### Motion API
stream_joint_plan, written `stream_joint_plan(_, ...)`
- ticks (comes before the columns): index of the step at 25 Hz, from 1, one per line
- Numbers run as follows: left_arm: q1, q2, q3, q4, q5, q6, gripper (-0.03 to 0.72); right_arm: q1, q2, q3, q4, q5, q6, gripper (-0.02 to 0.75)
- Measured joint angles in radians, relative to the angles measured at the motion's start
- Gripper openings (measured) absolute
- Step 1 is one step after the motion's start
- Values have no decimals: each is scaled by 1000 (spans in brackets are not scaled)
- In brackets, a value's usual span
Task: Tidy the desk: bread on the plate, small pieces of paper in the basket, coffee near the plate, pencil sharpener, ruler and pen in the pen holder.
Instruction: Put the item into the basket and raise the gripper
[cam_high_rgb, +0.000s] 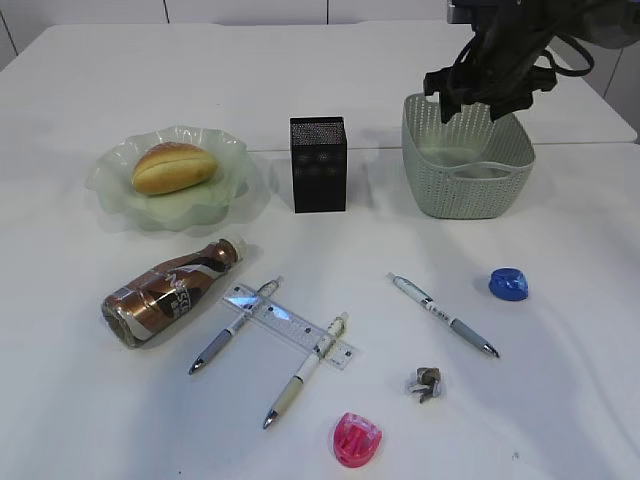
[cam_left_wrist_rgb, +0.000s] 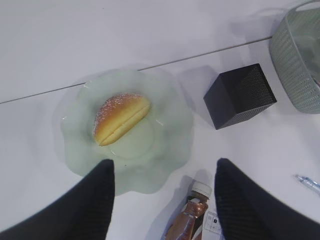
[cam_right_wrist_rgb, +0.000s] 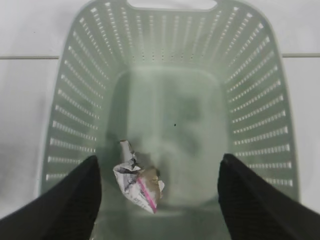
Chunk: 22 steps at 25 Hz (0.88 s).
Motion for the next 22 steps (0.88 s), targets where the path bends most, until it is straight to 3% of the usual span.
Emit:
stream_joint_plan(13, 0, -42, 0, 0, 0, 0, 442, -2, -79, -19, 15, 117, -2, 542)
stream_joint_plan(19, 0, -87, 0, 0, 0, 0, 442, -2, -183, -23, 77, 329, -49, 541)
stream_joint_plan(22, 0, -107, 0, 0, 0, 0, 442, -2, -230, -23, 96, 360, -57, 538)
